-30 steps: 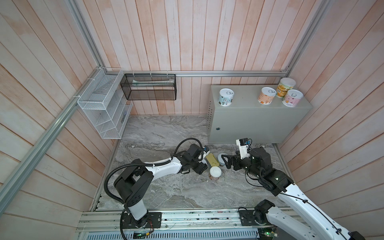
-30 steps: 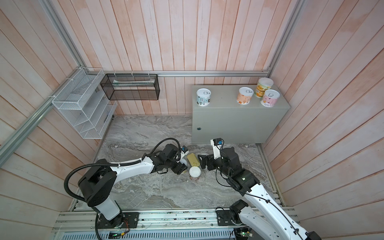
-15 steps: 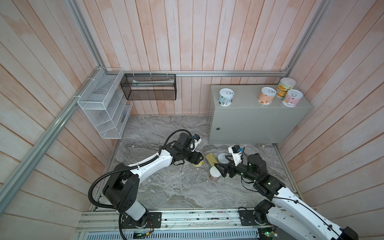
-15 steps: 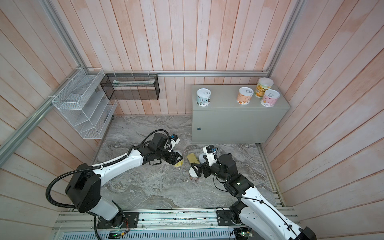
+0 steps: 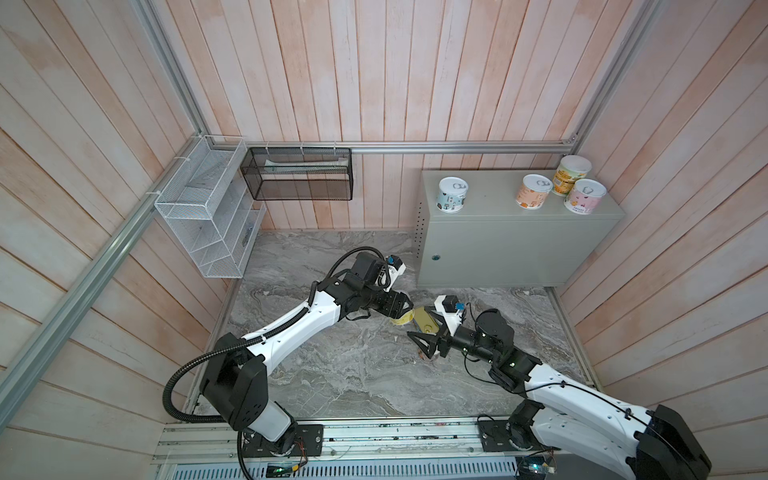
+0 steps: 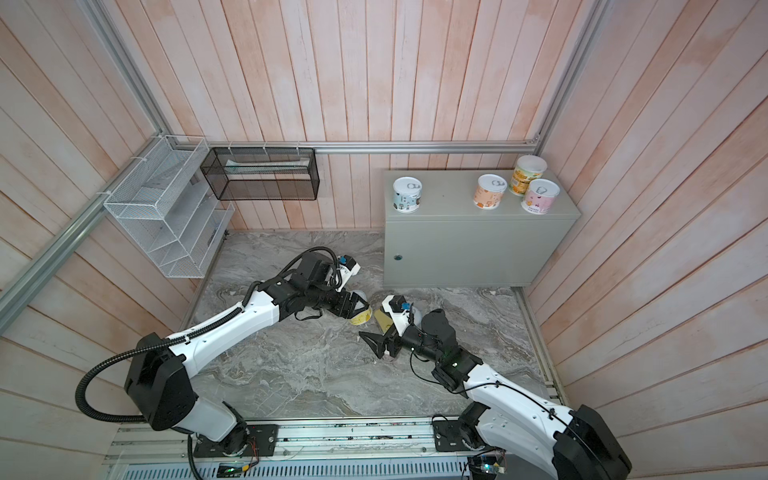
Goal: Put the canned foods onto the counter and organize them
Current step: 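Lift the yellow-labelled can toward the right gripper while the right gripper closes on it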
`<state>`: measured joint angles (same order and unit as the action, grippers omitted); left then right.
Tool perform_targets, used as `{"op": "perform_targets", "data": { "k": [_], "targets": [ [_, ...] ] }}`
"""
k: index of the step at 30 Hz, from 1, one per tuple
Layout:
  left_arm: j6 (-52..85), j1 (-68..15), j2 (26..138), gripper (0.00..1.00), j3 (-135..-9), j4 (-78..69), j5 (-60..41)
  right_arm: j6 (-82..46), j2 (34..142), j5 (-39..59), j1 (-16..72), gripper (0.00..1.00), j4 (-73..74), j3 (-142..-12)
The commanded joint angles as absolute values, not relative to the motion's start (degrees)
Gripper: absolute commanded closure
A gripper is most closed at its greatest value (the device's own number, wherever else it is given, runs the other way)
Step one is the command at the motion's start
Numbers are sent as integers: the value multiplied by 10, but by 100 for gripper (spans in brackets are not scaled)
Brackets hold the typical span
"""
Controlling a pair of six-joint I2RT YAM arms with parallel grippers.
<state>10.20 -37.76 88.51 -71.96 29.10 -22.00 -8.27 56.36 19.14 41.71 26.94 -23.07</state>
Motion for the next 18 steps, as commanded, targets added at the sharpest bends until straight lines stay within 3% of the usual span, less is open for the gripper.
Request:
{"op": "perform_targets", "data": {
  "k": [1,18],
  "targets": [
    [112,-376,849,49,-749,285,-256,-62,588,190,420,2,322,-247],
    [130,-376,824,50,-743,299,-312,-31,662,184,420,2,378,-291]
  ]
}}
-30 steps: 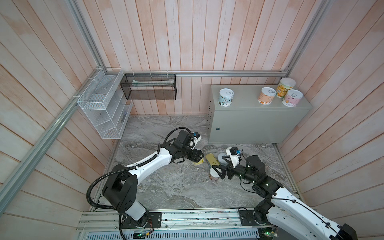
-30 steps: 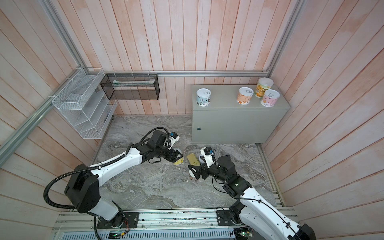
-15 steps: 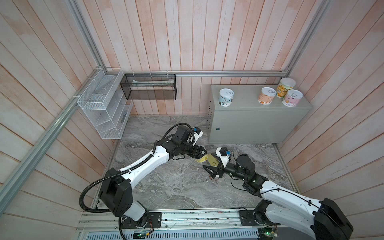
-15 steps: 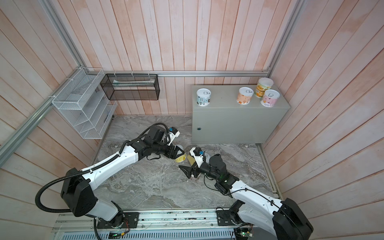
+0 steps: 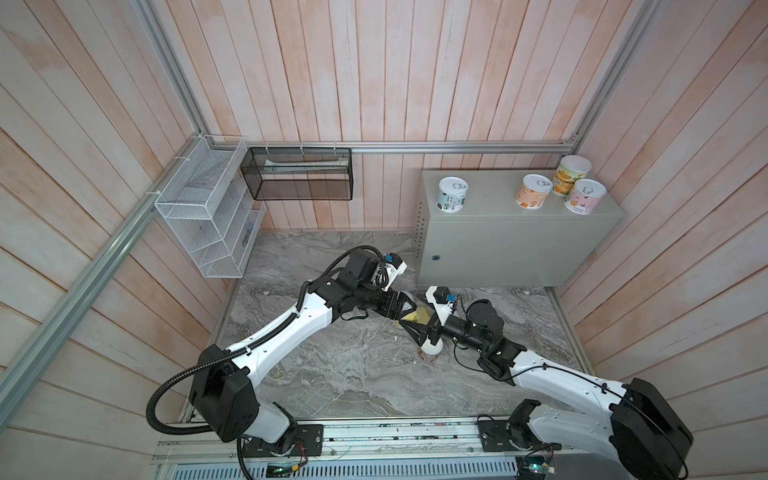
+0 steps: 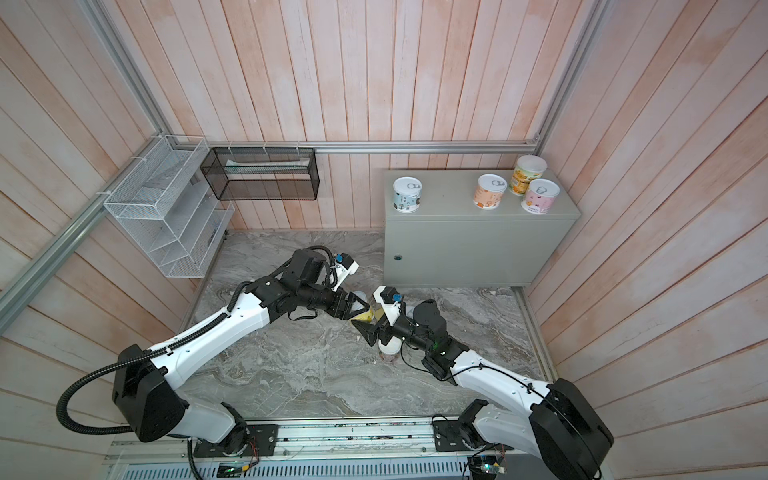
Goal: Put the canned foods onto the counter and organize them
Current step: 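Lift the yellow-labelled can toward the right gripper while the right gripper closes on it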
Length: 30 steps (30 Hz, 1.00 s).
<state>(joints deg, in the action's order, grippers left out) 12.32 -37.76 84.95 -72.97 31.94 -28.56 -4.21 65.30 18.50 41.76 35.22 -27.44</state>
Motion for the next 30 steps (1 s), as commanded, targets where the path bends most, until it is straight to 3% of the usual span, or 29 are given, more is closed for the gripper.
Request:
{"op": "perform_targets", "data": {
  "k": [1,10,21,27,30],
  "targets": [
    [132,-376,823,50,-743,297,-316,-31,666,185,420,2,378,-294],
    [138,-376,819,50,-739,287,-326,-32,687,190,420,4,403,-303],
    [142,-376,813,50,-727,271,-335,-35,714,196,420,14,426,-313],
    [141,-376,816,50,-723,267,-334,-53,706,179,419,29,451,-305],
    [143,-375,816,45,-719,263,-329,-66,696,176,417,34,467,-298]
  ]
}}
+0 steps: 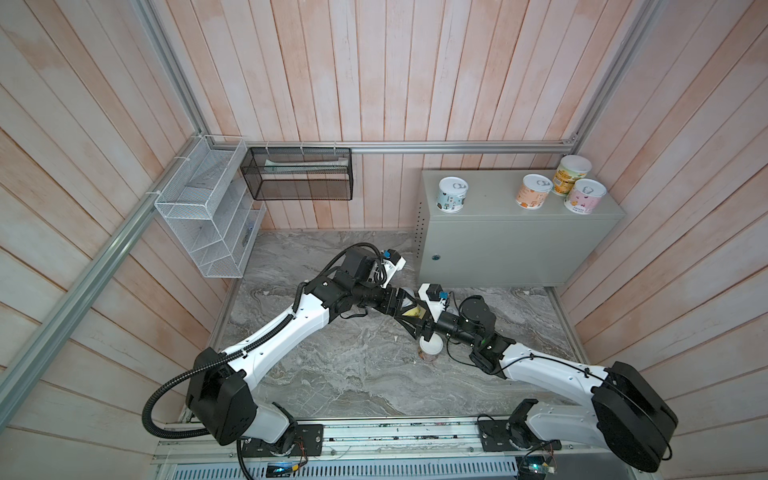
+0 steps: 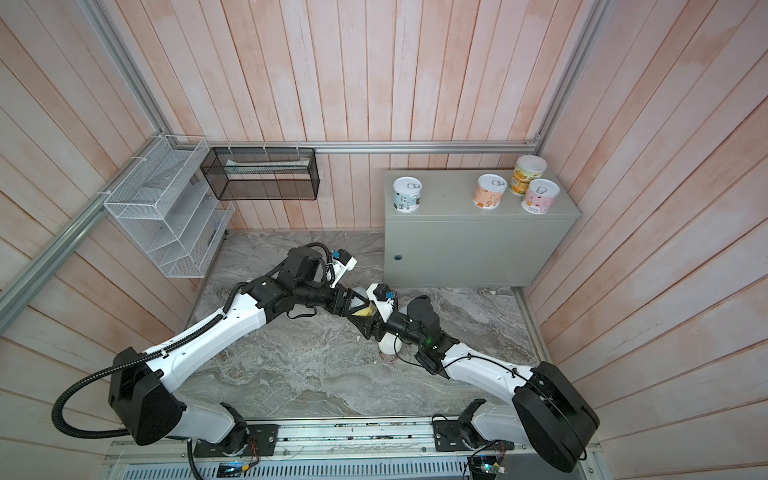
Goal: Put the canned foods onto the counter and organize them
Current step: 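Lift the yellow-labelled can toward the right gripper while the right gripper closes on it, then carry the yellow-labelled can up onto the cabinet top with the right gripper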
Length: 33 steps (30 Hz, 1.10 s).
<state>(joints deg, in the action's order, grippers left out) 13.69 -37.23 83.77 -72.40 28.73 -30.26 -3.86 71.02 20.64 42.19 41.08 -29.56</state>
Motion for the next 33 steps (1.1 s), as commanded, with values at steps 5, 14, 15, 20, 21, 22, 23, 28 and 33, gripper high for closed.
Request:
{"op": "perform_targets", "data": {
  "k": [5,14,15,20,21,22,23,28,33],
  "targets": [
    [157,-372,809,4,-706,243,-318,-78,678,166,417,40,476,-294],
    [179,-359,791,0,-682,222,-301,-94,660,148,412,41,474,-288],
    [181,-359,786,0,-680,219,-297,-97,660,140,412,42,474,-287],
    [192,-359,737,0,-657,189,-232,-102,643,103,410,42,456,-291],
    [192,-358,723,0,-648,180,-213,-99,635,97,409,42,453,-292],
    [192,-358,708,0,-639,171,-197,-95,627,92,407,42,443,-295],
    [192,-358,692,0,-628,163,-177,-91,615,89,403,42,425,-302],
    [188,-357,626,0,-569,125,-98,-94,538,77,375,42,361,-325],
    [177,-356,595,0,-524,95,-83,-74,496,69,322,42,248,-399]
  ]
}}
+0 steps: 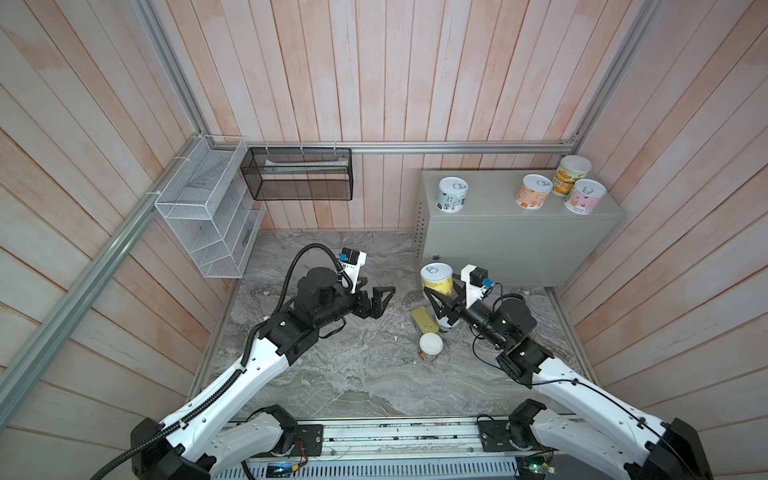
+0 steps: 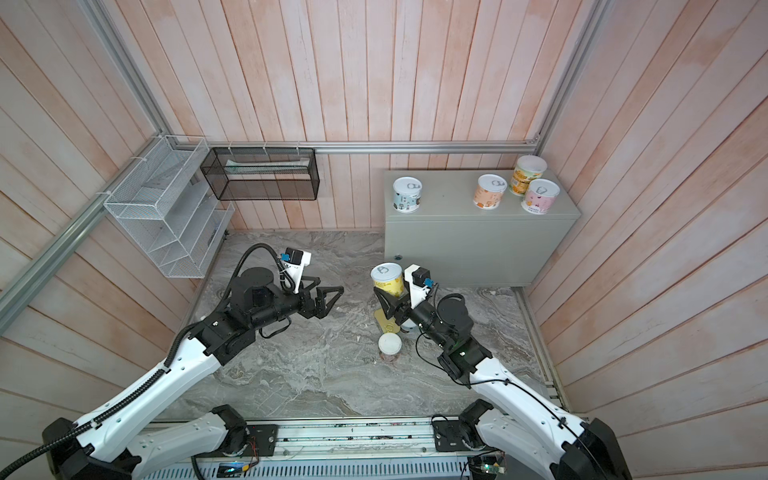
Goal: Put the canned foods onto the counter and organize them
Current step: 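Carry the yellow-labelled can up onto the cabinet top with the right gripper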
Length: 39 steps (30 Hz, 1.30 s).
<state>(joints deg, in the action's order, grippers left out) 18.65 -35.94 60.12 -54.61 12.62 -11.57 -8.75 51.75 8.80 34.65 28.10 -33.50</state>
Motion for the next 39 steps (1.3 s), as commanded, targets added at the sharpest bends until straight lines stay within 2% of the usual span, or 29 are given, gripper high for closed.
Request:
{"op": "perform_targets", "data": {
  "k": [1,12,23,29,39],
  "targets": [
    [174,-356,594,0,-517,88,-87,-69,495,65,311,42,231,-415],
    [169,-357,575,0,-457,3,-139,-31,541,76,191,40,162,-591],
    [153,-358,532,0,-398,-111,-213,-71,645,129,78,40,220,-682],
    [147,-359,535,0,-399,-105,-208,-85,709,150,39,40,253,-709],
    [135,-359,536,0,-402,-99,-204,-71,802,156,23,40,266,-761]
  ]
}}
